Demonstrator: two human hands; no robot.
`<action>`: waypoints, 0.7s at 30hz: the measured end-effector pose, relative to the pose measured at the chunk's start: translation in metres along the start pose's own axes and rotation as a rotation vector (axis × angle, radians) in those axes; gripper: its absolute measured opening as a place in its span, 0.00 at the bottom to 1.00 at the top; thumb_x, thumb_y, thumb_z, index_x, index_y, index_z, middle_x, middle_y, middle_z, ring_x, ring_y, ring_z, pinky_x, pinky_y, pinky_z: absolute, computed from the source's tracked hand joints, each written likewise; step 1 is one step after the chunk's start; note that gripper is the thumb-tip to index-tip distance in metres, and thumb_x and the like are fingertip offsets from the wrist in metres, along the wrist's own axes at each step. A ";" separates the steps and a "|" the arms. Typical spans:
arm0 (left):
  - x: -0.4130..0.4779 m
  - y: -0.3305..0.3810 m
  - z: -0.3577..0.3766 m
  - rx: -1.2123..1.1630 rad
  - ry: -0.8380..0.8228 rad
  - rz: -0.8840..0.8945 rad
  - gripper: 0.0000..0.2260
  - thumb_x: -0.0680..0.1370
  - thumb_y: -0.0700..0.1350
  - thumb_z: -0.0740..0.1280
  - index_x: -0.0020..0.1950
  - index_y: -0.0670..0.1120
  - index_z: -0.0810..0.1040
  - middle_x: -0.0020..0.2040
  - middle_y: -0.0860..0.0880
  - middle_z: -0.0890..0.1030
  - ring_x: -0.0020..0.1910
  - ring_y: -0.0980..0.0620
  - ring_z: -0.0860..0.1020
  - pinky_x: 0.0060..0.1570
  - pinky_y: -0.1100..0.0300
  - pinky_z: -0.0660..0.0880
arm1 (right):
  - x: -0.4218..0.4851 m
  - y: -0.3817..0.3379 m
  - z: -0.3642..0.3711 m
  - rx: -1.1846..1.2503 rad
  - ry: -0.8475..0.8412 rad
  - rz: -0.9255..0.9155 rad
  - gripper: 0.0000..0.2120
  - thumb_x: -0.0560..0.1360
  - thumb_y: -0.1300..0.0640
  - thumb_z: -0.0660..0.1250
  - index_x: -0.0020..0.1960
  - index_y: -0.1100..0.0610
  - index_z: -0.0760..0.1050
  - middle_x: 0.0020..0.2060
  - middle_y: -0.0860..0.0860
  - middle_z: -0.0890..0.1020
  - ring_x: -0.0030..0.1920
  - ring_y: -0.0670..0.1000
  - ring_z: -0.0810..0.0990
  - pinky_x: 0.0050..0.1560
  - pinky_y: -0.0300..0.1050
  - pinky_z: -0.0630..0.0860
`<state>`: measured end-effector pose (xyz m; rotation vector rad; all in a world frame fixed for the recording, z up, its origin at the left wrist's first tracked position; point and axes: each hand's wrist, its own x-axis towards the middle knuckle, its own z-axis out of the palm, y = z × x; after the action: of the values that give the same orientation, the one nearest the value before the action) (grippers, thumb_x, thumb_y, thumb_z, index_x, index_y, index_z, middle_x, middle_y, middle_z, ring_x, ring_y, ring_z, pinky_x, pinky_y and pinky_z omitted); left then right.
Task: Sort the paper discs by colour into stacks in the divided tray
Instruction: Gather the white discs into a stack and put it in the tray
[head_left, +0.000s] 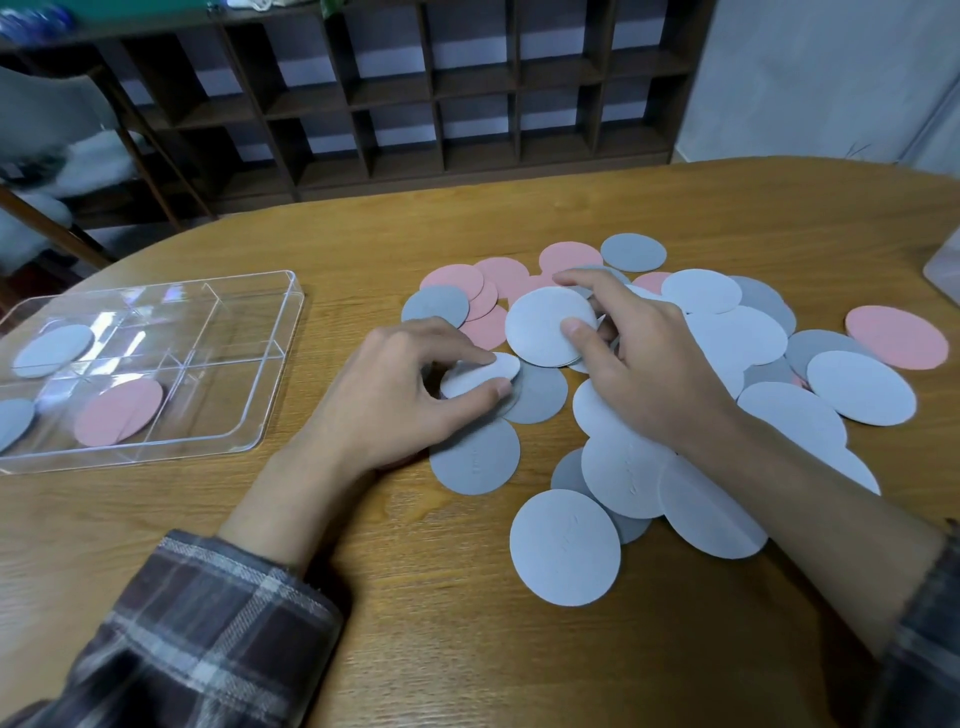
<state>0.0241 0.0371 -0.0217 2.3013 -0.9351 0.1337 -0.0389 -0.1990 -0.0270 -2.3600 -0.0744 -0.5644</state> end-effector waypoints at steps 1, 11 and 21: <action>0.000 0.002 -0.001 -0.022 0.017 0.010 0.12 0.76 0.61 0.71 0.52 0.56 0.88 0.49 0.60 0.85 0.49 0.56 0.82 0.48 0.51 0.77 | 0.000 -0.001 0.000 0.014 -0.002 0.003 0.17 0.83 0.59 0.64 0.71 0.52 0.75 0.39 0.35 0.74 0.40 0.36 0.75 0.41 0.27 0.67; 0.003 0.008 -0.004 -0.130 0.294 0.058 0.05 0.81 0.45 0.73 0.50 0.47 0.89 0.40 0.52 0.80 0.38 0.56 0.75 0.40 0.65 0.68 | -0.002 -0.009 -0.001 0.080 -0.017 -0.032 0.16 0.83 0.61 0.62 0.69 0.51 0.77 0.33 0.44 0.77 0.36 0.49 0.76 0.39 0.40 0.72; 0.002 0.012 0.011 -0.211 0.269 -0.066 0.13 0.76 0.51 0.78 0.59 0.53 0.87 0.46 0.55 0.85 0.39 0.54 0.84 0.42 0.58 0.81 | -0.008 -0.020 0.001 0.177 -0.137 -0.075 0.17 0.86 0.58 0.55 0.71 0.50 0.76 0.36 0.38 0.78 0.42 0.45 0.80 0.44 0.37 0.74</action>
<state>0.0166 0.0232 -0.0233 2.0551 -0.7005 0.2951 -0.0500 -0.1830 -0.0186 -2.2275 -0.2647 -0.4131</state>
